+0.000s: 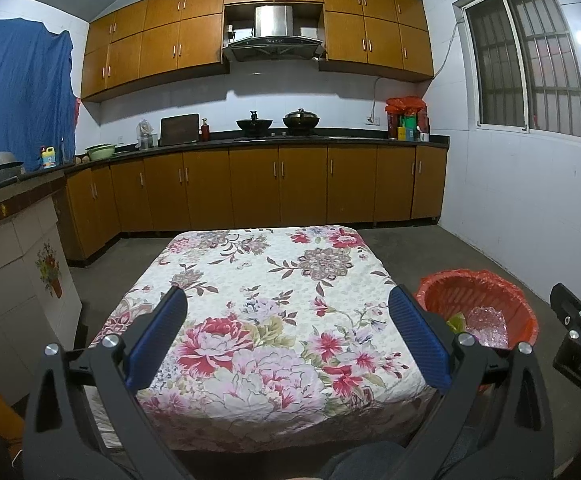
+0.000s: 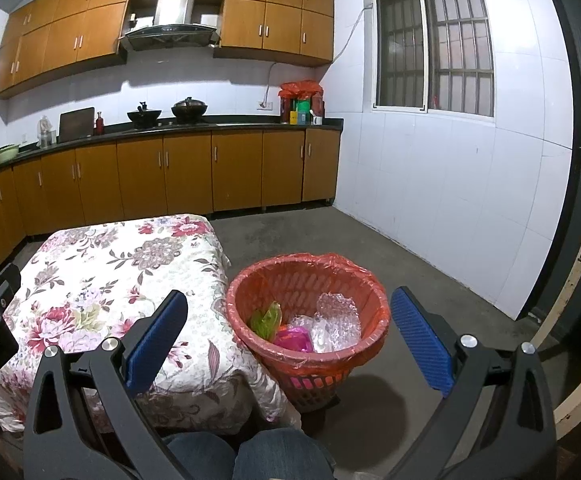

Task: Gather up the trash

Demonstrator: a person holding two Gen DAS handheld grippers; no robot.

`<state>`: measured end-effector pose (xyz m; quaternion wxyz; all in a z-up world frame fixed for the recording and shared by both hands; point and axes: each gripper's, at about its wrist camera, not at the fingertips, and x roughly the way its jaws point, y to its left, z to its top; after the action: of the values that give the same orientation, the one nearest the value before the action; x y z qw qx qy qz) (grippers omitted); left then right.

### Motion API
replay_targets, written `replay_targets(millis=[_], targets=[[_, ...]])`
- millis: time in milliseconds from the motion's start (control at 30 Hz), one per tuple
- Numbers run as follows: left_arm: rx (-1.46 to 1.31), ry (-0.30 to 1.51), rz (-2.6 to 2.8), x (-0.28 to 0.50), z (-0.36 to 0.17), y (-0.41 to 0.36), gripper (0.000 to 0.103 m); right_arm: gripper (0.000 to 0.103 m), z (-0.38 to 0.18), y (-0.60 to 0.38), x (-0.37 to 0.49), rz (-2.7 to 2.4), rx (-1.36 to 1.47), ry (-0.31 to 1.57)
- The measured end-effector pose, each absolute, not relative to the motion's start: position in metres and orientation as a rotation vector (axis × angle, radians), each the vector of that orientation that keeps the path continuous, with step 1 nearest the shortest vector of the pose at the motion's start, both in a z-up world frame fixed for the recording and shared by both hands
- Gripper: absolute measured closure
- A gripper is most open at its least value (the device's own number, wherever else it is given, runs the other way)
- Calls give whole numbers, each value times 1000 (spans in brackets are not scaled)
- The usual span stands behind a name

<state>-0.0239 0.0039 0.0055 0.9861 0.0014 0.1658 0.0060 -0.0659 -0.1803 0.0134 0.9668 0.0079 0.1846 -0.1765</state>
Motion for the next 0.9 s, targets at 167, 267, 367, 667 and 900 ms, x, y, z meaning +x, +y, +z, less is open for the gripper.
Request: replay_targets(millis=[167, 267, 367, 667, 900], targets=[[2, 332, 10, -24, 6, 4, 4, 2, 14, -181, -65, -356, 16, 373], [1, 333, 11, -24, 6, 4, 4, 2, 14, -181, -65, -356, 17, 374], [2, 333, 11, -24, 5, 4, 4, 2, 14, -180, -65, -357, 16, 374], [1, 334, 11, -23, 5, 4, 4, 2, 14, -180, -65, -357, 17, 374], [0, 334, 10, -23, 5, 4, 4, 2, 14, -181, -64, -357, 19, 375]])
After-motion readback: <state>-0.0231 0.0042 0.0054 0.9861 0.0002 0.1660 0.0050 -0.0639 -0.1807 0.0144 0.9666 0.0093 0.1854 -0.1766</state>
